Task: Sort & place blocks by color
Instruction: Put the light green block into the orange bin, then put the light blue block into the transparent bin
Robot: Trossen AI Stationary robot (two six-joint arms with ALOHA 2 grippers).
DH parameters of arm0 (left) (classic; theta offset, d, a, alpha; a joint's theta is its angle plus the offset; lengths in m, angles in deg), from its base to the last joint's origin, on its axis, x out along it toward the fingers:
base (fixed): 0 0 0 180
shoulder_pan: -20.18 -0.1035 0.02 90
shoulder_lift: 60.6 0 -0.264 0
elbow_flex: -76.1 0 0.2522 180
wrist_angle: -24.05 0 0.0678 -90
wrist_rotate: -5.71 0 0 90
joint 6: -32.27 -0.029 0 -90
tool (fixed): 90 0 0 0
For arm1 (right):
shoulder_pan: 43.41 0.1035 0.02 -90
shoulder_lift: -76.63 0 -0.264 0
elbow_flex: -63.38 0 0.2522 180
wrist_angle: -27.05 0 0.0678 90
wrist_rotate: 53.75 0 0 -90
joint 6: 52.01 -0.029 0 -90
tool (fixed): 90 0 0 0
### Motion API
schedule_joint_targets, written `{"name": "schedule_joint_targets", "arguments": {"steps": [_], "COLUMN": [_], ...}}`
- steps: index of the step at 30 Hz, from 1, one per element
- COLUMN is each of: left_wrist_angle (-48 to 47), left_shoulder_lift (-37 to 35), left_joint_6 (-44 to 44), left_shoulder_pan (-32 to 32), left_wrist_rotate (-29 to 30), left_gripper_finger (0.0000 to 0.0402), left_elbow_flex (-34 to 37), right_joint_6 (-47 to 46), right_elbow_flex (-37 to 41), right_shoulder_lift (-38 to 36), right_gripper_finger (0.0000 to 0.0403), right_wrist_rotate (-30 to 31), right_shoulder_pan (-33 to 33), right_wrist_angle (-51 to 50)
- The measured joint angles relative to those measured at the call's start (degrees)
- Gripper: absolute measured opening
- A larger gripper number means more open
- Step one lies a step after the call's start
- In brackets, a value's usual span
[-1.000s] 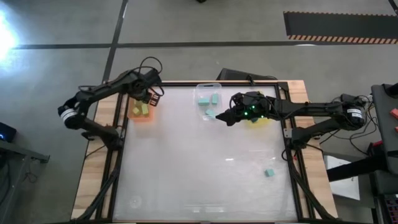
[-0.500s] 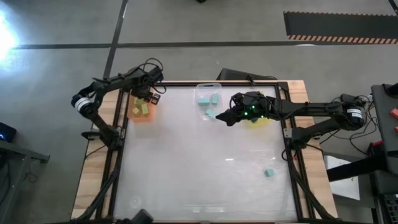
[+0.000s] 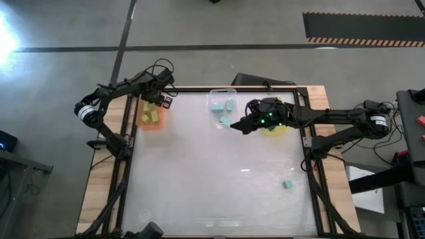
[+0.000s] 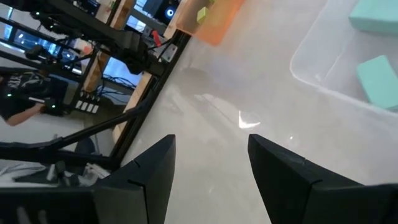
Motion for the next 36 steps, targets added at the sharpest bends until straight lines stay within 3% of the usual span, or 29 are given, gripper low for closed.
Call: {"name": "schedule_joint_targets", "arguments": {"steps": [9, 19, 23, 30, 36], "left_wrist_angle": [0.02, -0.13, -2.19, -3.03, -1.20], "left_shoulder_lift": [0.00, -0.09, -1.31, -10.23, -20.62], "left_joint_6": [-0.02, -0.04, -0.52, -0.34, 0.32], "left_shoulder_pan": [0.02, 0.07, 0.26, 2.10, 5.08], "left_wrist_rotate": [-0.15, -0.41, -3.37, -10.80, -10.95], "left_gripper_finger": [0.0145, 0.0212, 0.0223, 0.0224, 0.0224], "left_elbow_flex": [0.11, 0.13, 0.13, 0.11, 0.11], "right_joint_6": [-4.06, -9.97, -13.42, -23.23, -29.01], "right_elbow_flex": [0.00, 0.00, 0.00, 0.00, 0.00], "right_shoulder_lift": [-0.11, -0.13, -0.13, -0.15, -0.15], "right_gripper_finger": [0.0192, 0.0192, 0.0192, 0.0191, 0.0191], "right_wrist_rotate": [-2.29, -7.47, -10.23, -16.42, -16.77], "right_shoulder_pan": [0.00, 0.02, 0.93, 4.73, 8.14], "right_wrist_angle": [0.01, -0.01, -0.08, -4.92, -17.10]}}
